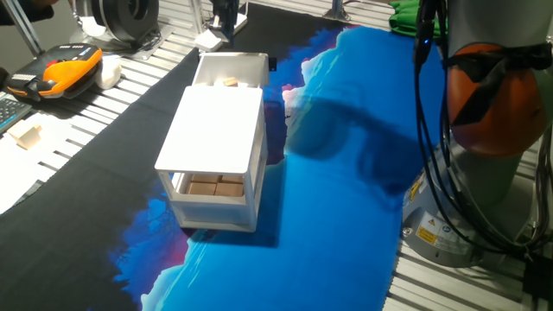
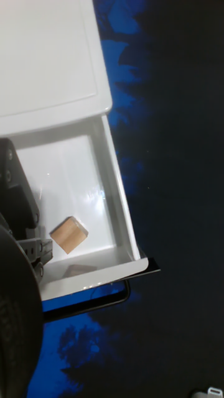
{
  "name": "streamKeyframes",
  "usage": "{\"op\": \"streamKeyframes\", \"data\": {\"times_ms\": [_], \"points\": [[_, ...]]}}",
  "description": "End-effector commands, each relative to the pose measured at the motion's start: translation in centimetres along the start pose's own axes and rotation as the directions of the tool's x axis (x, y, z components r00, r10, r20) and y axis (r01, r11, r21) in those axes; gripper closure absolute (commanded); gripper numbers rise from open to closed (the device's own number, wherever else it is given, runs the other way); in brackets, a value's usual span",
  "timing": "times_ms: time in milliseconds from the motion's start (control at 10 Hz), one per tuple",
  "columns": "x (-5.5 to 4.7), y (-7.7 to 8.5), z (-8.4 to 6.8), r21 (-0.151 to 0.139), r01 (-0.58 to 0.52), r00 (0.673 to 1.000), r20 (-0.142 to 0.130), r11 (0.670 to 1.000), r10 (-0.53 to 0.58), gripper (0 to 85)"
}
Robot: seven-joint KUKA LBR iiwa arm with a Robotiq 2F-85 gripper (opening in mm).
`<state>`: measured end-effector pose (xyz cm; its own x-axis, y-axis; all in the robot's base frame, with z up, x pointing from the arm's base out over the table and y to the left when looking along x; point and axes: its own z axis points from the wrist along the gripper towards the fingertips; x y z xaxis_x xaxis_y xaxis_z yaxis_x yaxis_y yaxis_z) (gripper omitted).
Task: Grasp the handle and close the drawer
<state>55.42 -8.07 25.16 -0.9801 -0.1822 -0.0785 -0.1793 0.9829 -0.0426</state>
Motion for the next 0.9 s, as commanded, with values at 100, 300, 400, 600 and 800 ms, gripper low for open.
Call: {"op": "streamKeyframes", "data": {"times_ms": [100,300,400,600,800], "points": [[-0.01,0.01,0.01,0.003,-0.031,0.999,0.005,0.999,0.031,85.0],[-0.01,0.01,0.01,0.004,-0.069,0.997,0.024,0.998,0.069,85.0],[-0.01,0.01,0.01,-0.005,-0.083,0.996,0.036,0.997,0.083,85.0],[-0.01,0.01,0.01,-0.021,-0.084,0.995,0.047,0.996,0.085,85.0],[-0.01,0.01,0.01,-0.014,-0.07,0.997,0.031,0.997,0.071,85.0]]}}
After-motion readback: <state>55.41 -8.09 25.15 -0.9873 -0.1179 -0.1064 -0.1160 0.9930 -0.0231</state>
